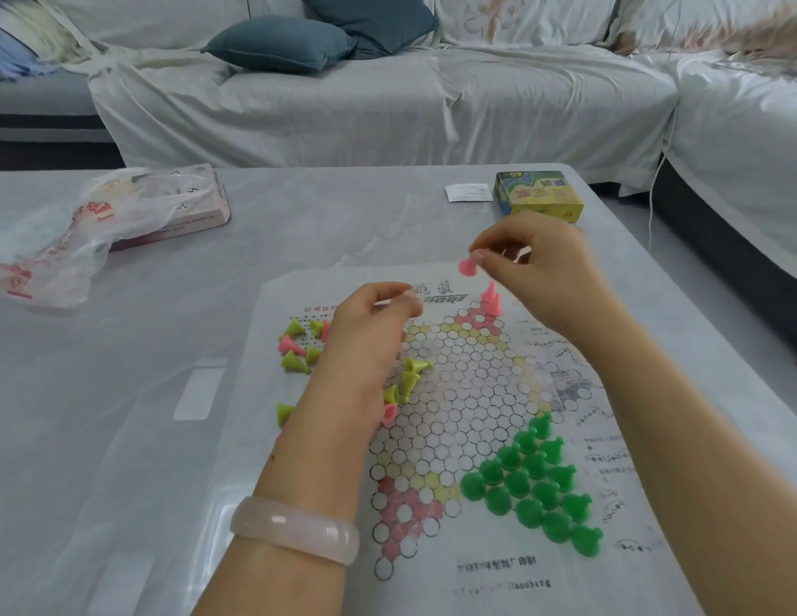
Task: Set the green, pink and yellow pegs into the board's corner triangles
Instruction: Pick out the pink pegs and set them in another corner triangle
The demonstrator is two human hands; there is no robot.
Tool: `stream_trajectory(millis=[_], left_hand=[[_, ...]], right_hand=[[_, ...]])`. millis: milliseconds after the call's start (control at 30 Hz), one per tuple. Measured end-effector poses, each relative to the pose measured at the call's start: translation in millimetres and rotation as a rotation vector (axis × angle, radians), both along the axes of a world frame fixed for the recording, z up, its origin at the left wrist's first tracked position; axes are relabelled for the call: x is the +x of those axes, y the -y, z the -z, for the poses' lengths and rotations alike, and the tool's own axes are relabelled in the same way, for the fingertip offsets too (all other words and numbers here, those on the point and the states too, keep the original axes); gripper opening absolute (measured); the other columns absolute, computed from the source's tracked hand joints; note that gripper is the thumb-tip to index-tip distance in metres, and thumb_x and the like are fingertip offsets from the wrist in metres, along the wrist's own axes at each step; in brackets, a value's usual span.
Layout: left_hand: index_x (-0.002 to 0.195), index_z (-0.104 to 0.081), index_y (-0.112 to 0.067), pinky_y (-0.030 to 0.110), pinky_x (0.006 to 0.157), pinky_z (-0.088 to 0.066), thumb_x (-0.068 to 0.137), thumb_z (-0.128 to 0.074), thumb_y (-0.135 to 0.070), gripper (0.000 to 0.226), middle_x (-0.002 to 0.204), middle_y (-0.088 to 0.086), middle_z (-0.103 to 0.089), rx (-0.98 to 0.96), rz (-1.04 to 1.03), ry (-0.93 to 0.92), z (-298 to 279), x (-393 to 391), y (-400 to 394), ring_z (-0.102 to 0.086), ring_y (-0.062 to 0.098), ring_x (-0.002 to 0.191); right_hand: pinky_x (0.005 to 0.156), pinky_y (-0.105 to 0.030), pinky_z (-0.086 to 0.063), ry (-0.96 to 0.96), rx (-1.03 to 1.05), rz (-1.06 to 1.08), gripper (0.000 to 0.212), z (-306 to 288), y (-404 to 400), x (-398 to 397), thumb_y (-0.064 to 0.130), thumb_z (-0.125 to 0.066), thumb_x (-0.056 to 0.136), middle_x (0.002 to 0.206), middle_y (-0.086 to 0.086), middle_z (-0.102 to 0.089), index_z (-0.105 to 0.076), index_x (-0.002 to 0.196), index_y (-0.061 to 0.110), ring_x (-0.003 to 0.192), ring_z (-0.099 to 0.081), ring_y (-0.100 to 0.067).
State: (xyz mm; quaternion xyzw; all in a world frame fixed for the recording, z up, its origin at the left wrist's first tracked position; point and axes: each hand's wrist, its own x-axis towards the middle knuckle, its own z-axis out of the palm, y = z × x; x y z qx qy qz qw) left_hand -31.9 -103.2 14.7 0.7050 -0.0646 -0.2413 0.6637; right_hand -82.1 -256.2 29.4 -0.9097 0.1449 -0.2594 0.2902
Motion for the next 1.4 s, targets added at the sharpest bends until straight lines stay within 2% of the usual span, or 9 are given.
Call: stream_trajectory(millis=[100,267,467,700,933,1133,1233,1400], left_hand=[[0.092,-0.06,-0.009,0.019,0.05,-0.038,0.088,-0.043,0.0,0.019,0.087,0.008,-0.062,-0.175,-0.023,-0.194,-3,4,-4,-0.043,0.01,0.058],[0.088,-0.055,-0.003,0.018,0.05,-0.039,0.081,-0.035,0.01,0.025,0.086,0.011,-0.054,-0.323,-0.054,-0.345,-3,8,-7,-0.041,0.01,0.055],[0.087,-0.054,-0.001,0.019,0.056,-0.039,0.079,-0.031,0.01,0.026,0.086,0.015,-0.056,-0.454,-0.07,-0.541,-3,9,-8,-0.037,0.012,0.063],[0.087,-0.054,-0.002,0.018,0.055,-0.035,0.081,-0.033,0.007,0.024,0.087,0.015,-0.057,-0.5,-0.104,-0.598,-1,11,-10,-0.04,0.012,0.057],[0.087,-0.055,-0.001,0.019,0.056,-0.038,0.081,-0.033,0.007,0.024,0.087,0.016,-0.057,-0.517,-0.115,-0.617,1,12,-9,-0.041,0.012,0.061],[0.087,-0.055,-0.001,0.019,0.056,-0.039,0.081,-0.033,0.007,0.024,0.087,0.016,-0.057,-0.536,-0.117,-0.625,2,13,-9,-0.041,0.013,0.062],[0.087,-0.056,0.0,0.02,0.06,-0.041,0.081,-0.033,0.007,0.024,0.088,0.017,-0.057,-0.557,-0.122,-0.632,2,14,-9,-0.043,0.014,0.065],[0.089,-0.056,-0.001,0.025,0.074,-0.048,0.085,-0.036,0.003,0.021,0.093,0.018,-0.054,-0.604,-0.145,-0.664,3,17,-12,-0.054,0.021,0.081]], right_hand=[[0.073,-0.016,-0.027,-0.118,-0.177,0.128,0.007,11,13,5,0.025,-0.061,0.083,0.094,0.006,-0.049,-0.066,0.084,0.021,0.091,-0.04,-0.01],[0.092,-0.031,-0.03,-0.238,-0.263,0.111,0.011,33,15,13,0.023,-0.061,0.084,0.115,-0.002,-0.051,-0.068,0.089,0.017,0.113,-0.038,-0.022],[0.092,-0.031,-0.027,-0.255,-0.268,0.143,0.012,40,16,16,0.023,-0.059,0.084,0.119,-0.001,-0.05,-0.068,0.091,0.018,0.117,-0.036,-0.022],[0.092,-0.032,-0.029,-0.244,-0.229,0.162,0.012,47,17,17,0.02,-0.058,0.085,0.116,-0.003,-0.052,-0.067,0.092,0.017,0.115,-0.038,-0.024],[0.087,-0.027,-0.025,-0.204,-0.181,0.15,0.01,53,21,17,0.019,-0.058,0.084,0.112,-0.003,-0.054,-0.066,0.09,0.017,0.113,-0.039,-0.023],[0.088,-0.028,-0.026,-0.197,-0.179,0.137,0.011,55,22,15,0.02,-0.057,0.085,0.111,-0.003,-0.054,-0.066,0.091,0.018,0.113,-0.04,-0.022],[0.088,-0.028,-0.025,-0.221,-0.194,0.132,0.012,55,23,15,0.021,-0.057,0.084,0.113,-0.002,-0.054,-0.065,0.094,0.019,0.115,-0.039,-0.022],[0.097,-0.034,-0.028,-0.267,-0.182,0.117,0.021,49,24,12,0.024,-0.059,0.083,0.12,-0.002,-0.051,-0.06,0.104,0.02,0.119,-0.038,-0.023]])
